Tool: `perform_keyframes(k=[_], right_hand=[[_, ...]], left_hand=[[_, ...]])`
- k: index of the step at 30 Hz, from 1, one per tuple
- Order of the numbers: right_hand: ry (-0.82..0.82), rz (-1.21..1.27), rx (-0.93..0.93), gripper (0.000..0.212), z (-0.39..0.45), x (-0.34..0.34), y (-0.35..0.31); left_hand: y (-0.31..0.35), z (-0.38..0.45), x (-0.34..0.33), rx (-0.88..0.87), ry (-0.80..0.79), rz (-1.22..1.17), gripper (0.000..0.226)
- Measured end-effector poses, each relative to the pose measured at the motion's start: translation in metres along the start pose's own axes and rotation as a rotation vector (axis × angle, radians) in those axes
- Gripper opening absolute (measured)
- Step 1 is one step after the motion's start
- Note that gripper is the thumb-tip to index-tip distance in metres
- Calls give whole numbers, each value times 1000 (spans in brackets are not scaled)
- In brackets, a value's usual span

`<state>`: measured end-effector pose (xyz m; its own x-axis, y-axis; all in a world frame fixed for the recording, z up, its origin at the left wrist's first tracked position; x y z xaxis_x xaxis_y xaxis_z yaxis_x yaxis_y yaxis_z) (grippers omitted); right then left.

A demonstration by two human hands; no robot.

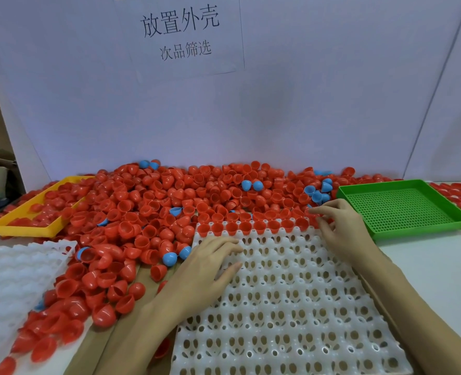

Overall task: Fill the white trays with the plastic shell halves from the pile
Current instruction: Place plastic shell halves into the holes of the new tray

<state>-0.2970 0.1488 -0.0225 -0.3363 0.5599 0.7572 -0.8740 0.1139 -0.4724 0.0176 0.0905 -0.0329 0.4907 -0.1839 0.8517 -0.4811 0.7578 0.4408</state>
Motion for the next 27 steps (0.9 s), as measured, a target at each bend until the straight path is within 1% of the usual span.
perform_keyframes(k=[3,7,9,11,13,15,16,17,19,21,24,25,27], right_hand=[[-49,-40,37,23,-2,-3,-1],[-93,-44,40,27,-3,-2,-3],[-102,-33,29,29,-5,0,-3],[-121,-26,23,32,-9,3,-4],[-137,-4,25,34,-11,5,-7],[-153,17,44,35,-13,5,-13],[-166,19,61,35,-14,4,-16],[-179,18,83,35,-15,3,-19],[-197,18,118,35,-18,0,-24],[-220,8,133,36,-20,-3,-25],[-252,-14,142,35,-21,-7,-24],[-256,-13,141,35,-22,-8,-23],[-249,-5,134,35,-22,-8,-22]], left_hand=[[-1,0,0,-6,11,-6,39],[-3,1,0,-3,29,-42,36],[-4,3,1,4,24,-98,33],[-7,8,5,33,42,-207,29],[-15,18,14,105,121,-376,24],[-30,33,23,182,252,-484,20],[-40,41,27,211,327,-471,19],[-52,50,30,243,396,-405,19],[-76,68,37,329,466,-197,23],[-98,83,45,404,441,-28,30],[-125,101,53,428,328,186,36],[-131,106,54,429,308,232,37],[-137,117,55,425,322,261,37]])
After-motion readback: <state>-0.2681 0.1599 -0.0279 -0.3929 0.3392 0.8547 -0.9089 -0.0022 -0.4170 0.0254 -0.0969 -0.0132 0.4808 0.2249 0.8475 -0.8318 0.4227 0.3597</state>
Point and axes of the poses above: each hand's wrist, its own z-axis towards the middle knuckle, its own x-axis out of the back of the hand, y = z × x, the point moved 1 cm from there along z, towards the middle knuckle, and after that the axes turned 3 degrees about -z, right-handed, at the moved point
